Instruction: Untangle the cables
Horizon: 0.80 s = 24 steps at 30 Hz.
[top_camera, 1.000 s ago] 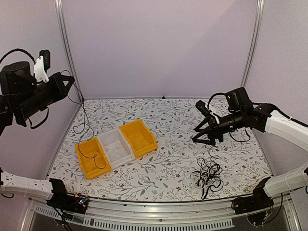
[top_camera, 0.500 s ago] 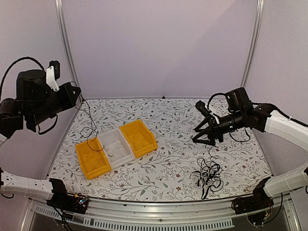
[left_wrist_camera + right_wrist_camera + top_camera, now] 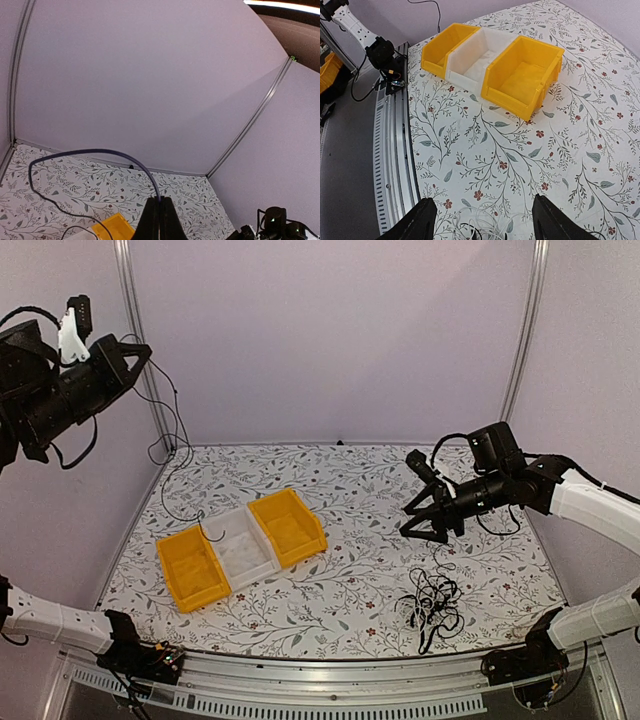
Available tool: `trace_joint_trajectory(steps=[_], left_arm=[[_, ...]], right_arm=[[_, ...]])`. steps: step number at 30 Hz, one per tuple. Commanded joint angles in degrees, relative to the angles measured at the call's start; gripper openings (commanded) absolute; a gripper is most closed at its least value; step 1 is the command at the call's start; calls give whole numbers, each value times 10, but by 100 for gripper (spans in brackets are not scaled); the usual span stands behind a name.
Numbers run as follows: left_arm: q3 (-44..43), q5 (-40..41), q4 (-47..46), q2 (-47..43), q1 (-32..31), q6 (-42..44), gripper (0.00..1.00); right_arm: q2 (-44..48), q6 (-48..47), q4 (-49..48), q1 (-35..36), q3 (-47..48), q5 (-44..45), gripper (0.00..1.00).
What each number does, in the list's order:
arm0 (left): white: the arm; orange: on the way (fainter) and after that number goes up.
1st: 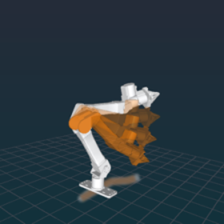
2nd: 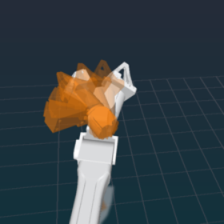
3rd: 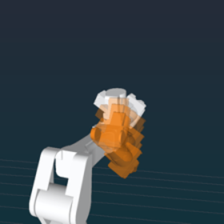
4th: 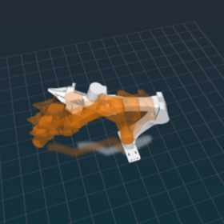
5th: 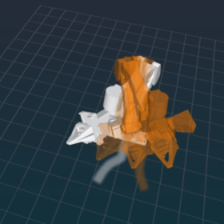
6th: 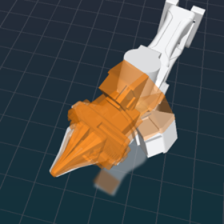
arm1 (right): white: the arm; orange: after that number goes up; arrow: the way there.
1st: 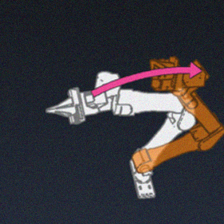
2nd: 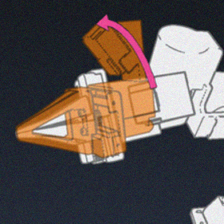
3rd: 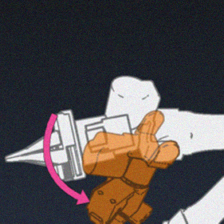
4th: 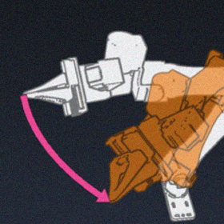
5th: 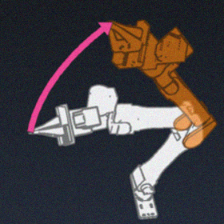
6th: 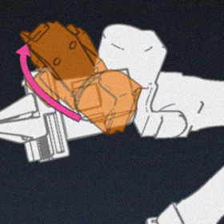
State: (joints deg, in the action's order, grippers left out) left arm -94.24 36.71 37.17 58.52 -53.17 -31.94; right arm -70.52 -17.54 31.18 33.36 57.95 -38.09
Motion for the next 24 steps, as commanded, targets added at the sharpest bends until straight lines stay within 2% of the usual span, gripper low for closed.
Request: trace_joint_trajectory(steps=[1,7,15,24], left_arm=[[8,10,4,-7,10,9,0],[44,21,18,-32,14,2,0],[147,37,32,-72,28,-26,0],[267,-3,16,-98,68,-60,0]], right_arm=[[2,-8,0,-1,1,0,70],[-1,-19,13,-1,4,-2,70],[-15,-25,12,-1,13,-1,70],[-11,-23,14,-1,3,-2,70]])
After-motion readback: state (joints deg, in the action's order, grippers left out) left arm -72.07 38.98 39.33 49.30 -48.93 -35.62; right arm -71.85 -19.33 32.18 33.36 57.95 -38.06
